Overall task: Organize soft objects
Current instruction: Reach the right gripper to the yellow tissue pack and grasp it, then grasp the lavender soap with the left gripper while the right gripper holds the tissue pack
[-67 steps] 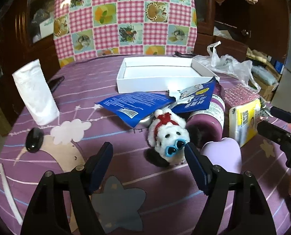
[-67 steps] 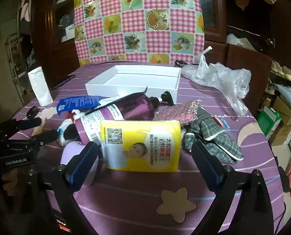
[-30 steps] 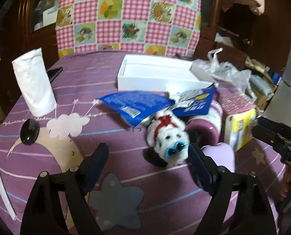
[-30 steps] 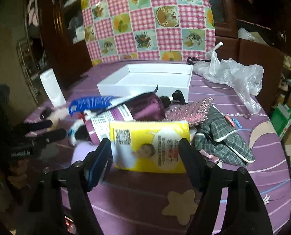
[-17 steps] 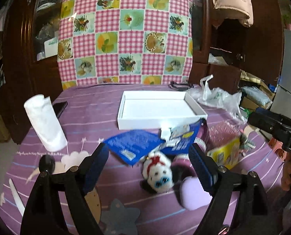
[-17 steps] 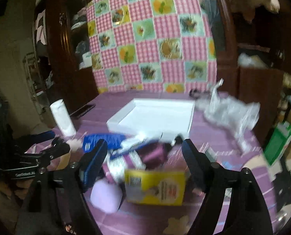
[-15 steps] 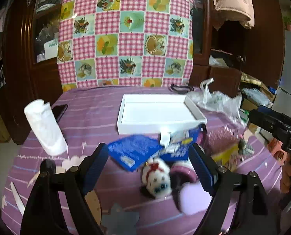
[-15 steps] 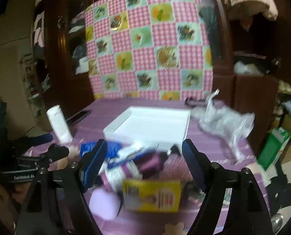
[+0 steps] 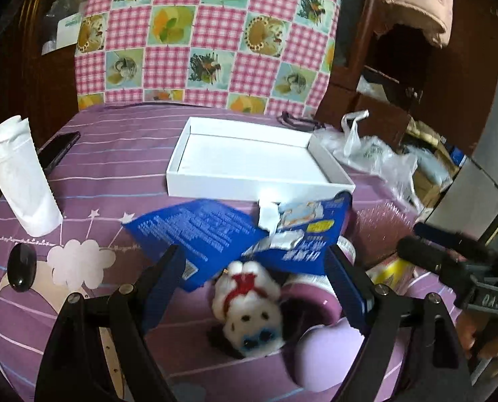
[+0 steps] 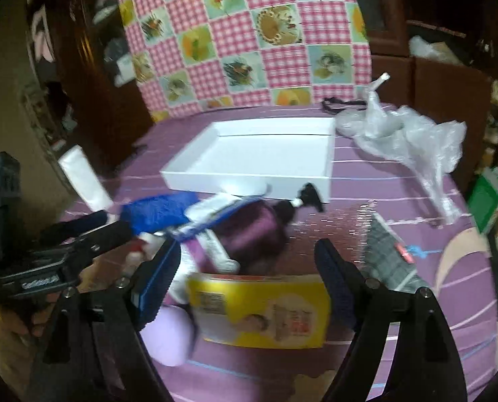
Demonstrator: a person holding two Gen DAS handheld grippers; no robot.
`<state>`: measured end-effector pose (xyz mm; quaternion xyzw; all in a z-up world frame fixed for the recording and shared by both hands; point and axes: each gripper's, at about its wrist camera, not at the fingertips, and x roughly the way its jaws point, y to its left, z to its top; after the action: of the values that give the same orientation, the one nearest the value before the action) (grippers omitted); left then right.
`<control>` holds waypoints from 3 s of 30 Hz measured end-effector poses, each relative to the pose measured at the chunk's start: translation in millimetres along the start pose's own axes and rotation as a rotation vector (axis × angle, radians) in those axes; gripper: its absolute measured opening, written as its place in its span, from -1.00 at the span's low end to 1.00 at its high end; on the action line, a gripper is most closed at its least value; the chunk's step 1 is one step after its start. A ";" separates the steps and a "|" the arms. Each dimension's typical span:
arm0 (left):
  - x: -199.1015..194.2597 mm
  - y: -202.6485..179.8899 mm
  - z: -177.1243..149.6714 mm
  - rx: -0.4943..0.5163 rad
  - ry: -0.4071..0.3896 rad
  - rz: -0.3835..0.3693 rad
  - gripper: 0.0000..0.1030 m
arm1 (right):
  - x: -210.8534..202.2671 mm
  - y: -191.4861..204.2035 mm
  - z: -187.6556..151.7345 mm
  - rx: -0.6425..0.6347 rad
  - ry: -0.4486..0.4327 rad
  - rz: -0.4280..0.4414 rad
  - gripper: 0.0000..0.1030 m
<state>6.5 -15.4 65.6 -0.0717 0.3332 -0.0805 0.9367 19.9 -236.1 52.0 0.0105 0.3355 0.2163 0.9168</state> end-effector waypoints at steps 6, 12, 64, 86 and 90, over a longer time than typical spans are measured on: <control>-10.0 -9.1 -8.2 0.056 -0.035 -0.029 0.65 | -4.2 0.1 -3.7 -0.014 0.007 0.027 0.60; -9.9 -27.1 -13.2 0.141 -0.033 -0.024 0.65 | -2.7 -16.8 -14.4 0.055 0.036 0.015 0.60; -11.3 -22.3 -17.9 0.085 0.009 -0.151 0.65 | -18.0 -27.1 -39.8 0.211 -0.018 0.230 -0.61; -13.5 -42.1 -48.2 0.225 0.104 -0.242 0.21 | -24.8 -34.0 -42.7 0.247 -0.030 0.167 -0.61; 0.6 -47.0 -54.8 0.260 0.167 -0.177 0.21 | -23.4 -33.7 -42.9 0.245 -0.022 0.162 -0.61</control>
<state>-32.8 -65.8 32.0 0.0280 0.3891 -0.2107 0.8964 -9.5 -281.5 27.6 0.1515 0.3474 0.2468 0.8919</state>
